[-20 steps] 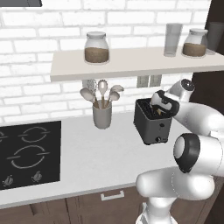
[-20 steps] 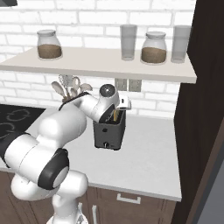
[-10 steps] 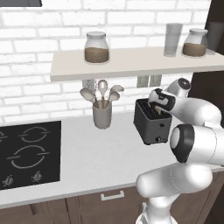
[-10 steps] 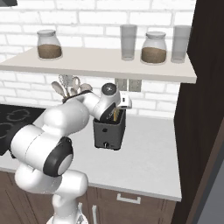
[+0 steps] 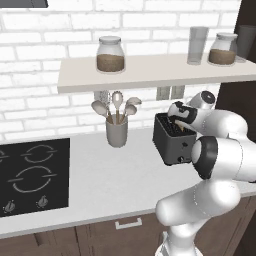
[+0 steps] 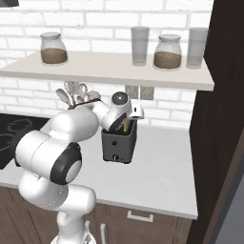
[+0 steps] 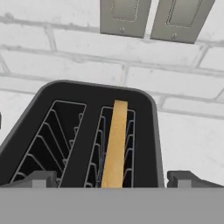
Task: Start the toaster. Once the lever pops up, take the bread to the plate on the dining counter.
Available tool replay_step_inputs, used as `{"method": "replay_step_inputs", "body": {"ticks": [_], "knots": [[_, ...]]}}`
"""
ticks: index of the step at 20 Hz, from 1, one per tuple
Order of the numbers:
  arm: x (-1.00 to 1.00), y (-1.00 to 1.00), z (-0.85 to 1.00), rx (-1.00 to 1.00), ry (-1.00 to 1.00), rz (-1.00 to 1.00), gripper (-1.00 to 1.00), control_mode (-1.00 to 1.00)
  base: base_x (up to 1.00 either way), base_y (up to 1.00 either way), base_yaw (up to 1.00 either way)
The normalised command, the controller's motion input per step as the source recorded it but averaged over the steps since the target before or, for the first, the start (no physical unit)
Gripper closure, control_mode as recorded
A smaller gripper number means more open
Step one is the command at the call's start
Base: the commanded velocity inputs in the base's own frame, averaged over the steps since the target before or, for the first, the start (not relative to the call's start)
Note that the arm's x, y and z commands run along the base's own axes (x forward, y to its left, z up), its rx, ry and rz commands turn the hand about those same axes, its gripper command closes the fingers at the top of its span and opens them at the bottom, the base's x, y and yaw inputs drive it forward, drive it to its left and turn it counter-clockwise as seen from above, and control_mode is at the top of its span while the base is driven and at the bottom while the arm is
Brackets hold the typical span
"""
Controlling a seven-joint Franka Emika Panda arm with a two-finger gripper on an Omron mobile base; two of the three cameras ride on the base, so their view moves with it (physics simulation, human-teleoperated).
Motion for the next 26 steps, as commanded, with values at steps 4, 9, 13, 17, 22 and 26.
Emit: {"method": "replay_step_inputs", "body": {"ticks": [4,9,13,17,22,26], "knots": [[0.06,0.0,-0.06,0.0,0.0,0.0,-1.0,-1.0,0.0,0.0,0.0],[0.0,0.0,0.0,0.0,0.0,0.0,1.0,-1.0,0.0,0.0,0.0],[0.0,0.0,0.0,0.0,0.0,0.0,1.0,-1.0,0.0,0.0,0.0],[0.0,0.0,0.0,0.0,0.0,0.0,1.0,-1.0,0.0,0.0,0.0],[0.0,0.0,0.0,0.0,0.0,0.0,1.0,-1.0,0.0,0.0,0.0],[-0.06,0.0,0.04,0.0,0.0,0.0,1.0,-1.0,0.0,0.0,0.0]]}}
